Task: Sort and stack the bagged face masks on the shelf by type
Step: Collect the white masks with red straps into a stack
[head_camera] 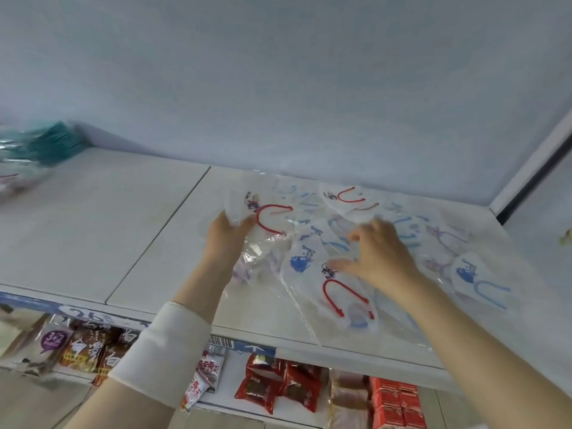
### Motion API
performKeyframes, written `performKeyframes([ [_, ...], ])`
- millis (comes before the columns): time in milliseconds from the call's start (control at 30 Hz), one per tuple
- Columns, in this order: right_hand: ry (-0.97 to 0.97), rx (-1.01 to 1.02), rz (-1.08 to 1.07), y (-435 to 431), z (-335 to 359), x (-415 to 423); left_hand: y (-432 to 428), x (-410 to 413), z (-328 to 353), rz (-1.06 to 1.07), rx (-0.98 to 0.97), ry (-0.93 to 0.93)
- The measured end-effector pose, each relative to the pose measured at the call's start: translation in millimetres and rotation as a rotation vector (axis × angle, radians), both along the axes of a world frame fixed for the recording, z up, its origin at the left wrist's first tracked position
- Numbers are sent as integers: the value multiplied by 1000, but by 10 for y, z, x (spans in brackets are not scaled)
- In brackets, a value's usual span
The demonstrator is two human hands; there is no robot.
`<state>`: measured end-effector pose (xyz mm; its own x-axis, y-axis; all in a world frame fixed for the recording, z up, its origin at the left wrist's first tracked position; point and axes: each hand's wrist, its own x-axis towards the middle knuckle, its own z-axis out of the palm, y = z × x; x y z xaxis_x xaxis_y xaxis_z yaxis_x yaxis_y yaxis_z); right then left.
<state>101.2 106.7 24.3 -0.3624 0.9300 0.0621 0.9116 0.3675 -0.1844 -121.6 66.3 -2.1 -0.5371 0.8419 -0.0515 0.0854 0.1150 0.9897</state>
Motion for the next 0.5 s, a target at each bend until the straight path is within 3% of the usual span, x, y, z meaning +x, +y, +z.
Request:
performKeyframes([
  [100, -197, -147, -14, -193, -262, 76, 22, -6, -62, 29, 13, -139],
  [300, 3, -112, -19, -222, -386, 90, 92, 101, -40, -11, 47, -301],
  [500, 67, -135, -16, -259, -427, 112, 114, 118, -60, -51, 69, -392],
])
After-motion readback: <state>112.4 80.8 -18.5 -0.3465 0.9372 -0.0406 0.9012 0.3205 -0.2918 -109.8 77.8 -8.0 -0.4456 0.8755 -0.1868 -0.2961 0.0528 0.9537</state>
